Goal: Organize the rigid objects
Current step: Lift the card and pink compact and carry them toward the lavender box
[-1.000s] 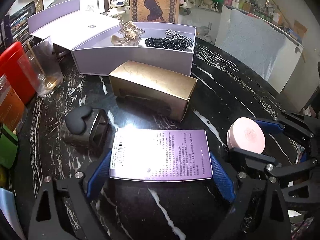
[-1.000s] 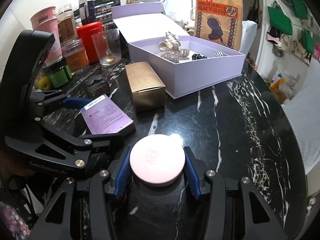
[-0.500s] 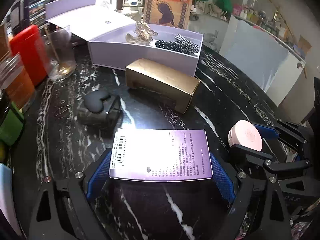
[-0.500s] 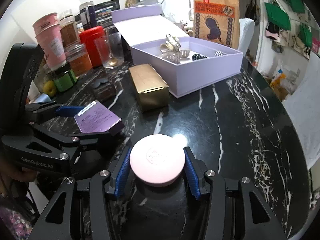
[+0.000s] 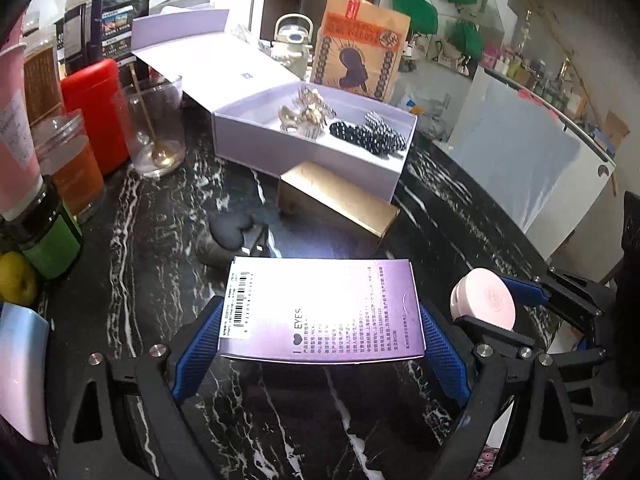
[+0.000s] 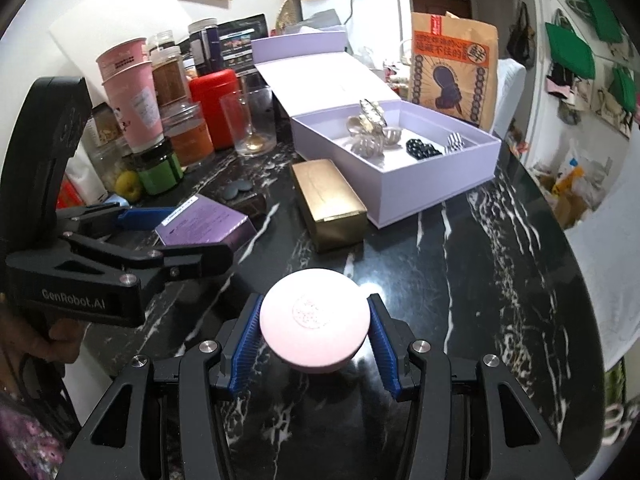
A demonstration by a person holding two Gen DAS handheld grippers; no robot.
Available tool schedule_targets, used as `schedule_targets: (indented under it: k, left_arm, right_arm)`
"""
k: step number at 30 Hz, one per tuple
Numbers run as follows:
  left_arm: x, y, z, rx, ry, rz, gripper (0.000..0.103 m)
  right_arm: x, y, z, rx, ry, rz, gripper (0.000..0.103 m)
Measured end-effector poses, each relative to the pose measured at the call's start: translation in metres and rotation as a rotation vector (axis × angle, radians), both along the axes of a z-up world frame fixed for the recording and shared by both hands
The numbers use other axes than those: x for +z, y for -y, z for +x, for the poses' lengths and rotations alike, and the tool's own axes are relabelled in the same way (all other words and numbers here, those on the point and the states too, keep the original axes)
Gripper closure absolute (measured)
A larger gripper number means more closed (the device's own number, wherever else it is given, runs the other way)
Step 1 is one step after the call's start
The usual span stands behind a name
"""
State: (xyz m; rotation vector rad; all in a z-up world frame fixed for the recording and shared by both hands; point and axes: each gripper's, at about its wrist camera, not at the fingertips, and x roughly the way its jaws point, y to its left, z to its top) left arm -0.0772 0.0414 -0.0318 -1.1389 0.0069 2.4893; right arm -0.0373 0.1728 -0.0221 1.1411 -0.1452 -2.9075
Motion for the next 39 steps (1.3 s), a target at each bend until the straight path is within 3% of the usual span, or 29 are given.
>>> schedule_targets:
  k: [13,39]
  left_arm:
    - [0.025,-0.006,-0.017,0.019,-0.046,-0.019,0.010]
    - [0.064,-0.040,-0.063,-0.119,-0.111,-0.037,0.010]
  right_arm:
    - [0.020,-0.015,-0.019,0.011,-0.021,-0.010,0.053]
    - [0.068,-0.039,-0.044,0.002,-0.090,0.039,0.053]
